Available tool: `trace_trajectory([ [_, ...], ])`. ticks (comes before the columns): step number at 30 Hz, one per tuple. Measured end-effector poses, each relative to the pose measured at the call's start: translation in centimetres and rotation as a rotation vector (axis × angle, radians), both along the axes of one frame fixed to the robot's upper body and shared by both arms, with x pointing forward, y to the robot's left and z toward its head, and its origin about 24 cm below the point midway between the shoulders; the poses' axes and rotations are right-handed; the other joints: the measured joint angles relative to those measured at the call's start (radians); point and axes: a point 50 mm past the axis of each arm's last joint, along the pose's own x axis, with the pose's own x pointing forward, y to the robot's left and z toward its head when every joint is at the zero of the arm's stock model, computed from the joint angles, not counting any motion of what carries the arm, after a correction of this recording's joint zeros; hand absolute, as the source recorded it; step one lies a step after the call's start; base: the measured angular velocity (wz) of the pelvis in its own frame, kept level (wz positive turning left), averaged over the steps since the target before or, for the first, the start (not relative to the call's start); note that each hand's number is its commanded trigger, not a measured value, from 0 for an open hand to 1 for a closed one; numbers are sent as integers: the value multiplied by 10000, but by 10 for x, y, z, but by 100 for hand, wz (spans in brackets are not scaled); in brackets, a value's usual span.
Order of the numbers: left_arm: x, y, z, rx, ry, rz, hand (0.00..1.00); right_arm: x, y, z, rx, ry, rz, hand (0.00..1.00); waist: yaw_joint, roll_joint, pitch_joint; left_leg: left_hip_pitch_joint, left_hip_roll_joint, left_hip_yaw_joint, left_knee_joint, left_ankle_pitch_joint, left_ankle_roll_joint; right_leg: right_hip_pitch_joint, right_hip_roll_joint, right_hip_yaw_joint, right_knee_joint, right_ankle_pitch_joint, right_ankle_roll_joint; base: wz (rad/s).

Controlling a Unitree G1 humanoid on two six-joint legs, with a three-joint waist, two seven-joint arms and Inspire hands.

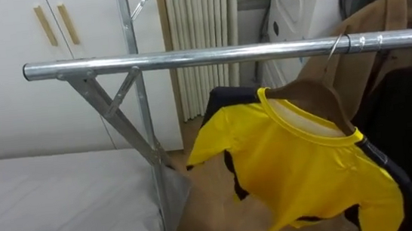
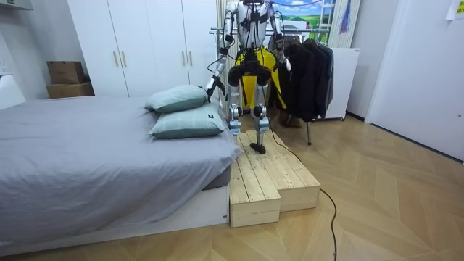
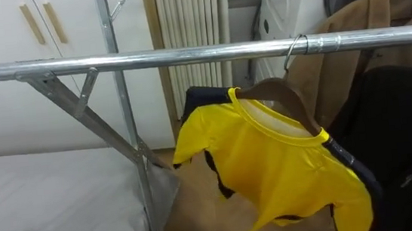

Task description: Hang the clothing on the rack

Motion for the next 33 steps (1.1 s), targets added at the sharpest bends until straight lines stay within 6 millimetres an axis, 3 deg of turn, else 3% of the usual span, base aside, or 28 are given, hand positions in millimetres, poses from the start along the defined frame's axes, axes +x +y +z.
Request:
trace_trajectory([
  [7, -1, -2, -1, -66, -8, 1, 0, -53, 13, -34, 975, 1985, -326, 0, -115, 181, 34, 32, -11, -43, -56, -6, 0, 24, 19, -10, -30, -6, 0, 0],
  [21, -4, -6, -2, -305, -37, 62, 0, -117, 40, -63, 3184, 3965, -866, 0, -254, 348, -76, 60, -3, -92, -92, -7, -4, 65, -17, -71, -66, -28, -36, 1],
  [33, -6, -16, -5, -966, 35, -146, 0, -133, 52, -68, 4071, 4685, -1022, 0, -249, 458, -59, 60, -75, -78, -79, -7, 0, 76, -47, -79, -89, -40, -36, 0],
])
